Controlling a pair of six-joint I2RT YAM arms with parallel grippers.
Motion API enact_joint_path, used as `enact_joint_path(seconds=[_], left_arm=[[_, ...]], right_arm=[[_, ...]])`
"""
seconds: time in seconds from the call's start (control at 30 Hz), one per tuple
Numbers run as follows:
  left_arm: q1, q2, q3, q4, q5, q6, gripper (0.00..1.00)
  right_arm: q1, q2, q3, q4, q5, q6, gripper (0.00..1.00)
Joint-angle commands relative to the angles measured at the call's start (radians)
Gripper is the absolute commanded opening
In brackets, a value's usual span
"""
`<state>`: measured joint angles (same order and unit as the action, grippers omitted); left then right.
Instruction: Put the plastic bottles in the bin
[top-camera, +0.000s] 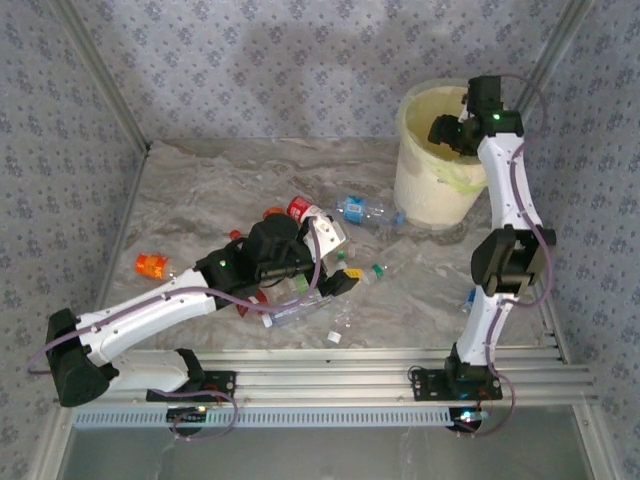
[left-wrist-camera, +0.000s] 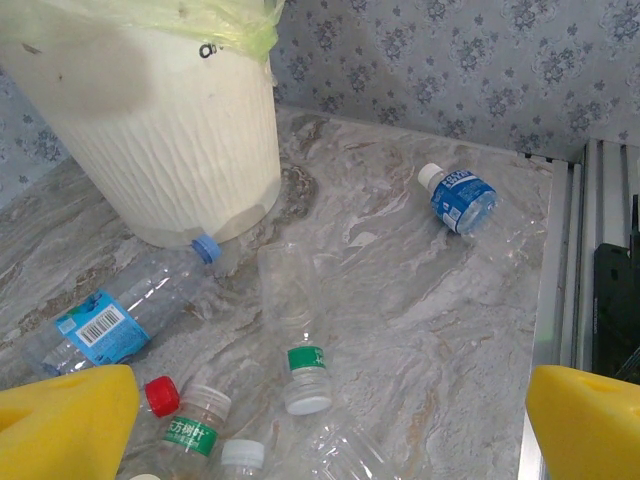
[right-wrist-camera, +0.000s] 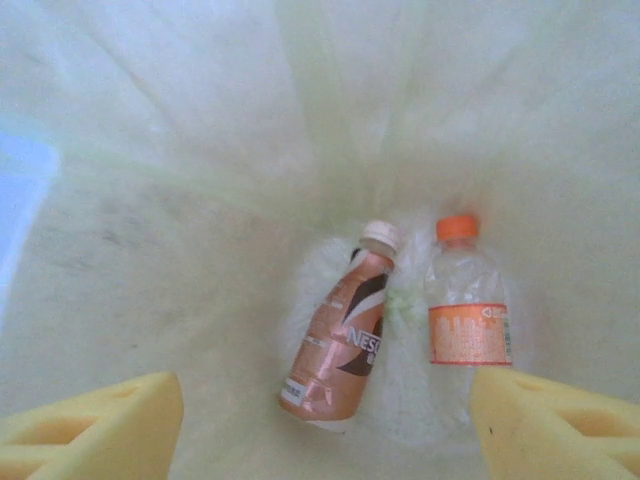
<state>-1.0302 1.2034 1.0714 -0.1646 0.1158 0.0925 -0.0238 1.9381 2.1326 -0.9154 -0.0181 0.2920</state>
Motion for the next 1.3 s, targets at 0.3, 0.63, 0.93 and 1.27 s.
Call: enact_joint_path(seconds=[0.3,0.63,0.93,1.27], left_arm=[[-0.01,-0.022,0.036,-0.005,-0.03,0.024,1.0],[-0.01,-0.021,0.045,-0.037,-0.033,0.067,1.0],[-0.01,-0.002,0.059,-0.065,-0.02,0.084,1.0],[-0.01,0.037,0.076,-0.075,-0.047,0.046,1.0]], right_arm=[[0.026,-0.334,-0.21,0.217,0.021,0.036,0.78],[0.154,-0.614,-0.49,0.225,0.06,0.027,0.78],[0.313,-0.872,-0.789,0.139,0.17,0.16,0.77],[0.411,-1.054,-1.099,0.137,0.062,0.266,0.77]])
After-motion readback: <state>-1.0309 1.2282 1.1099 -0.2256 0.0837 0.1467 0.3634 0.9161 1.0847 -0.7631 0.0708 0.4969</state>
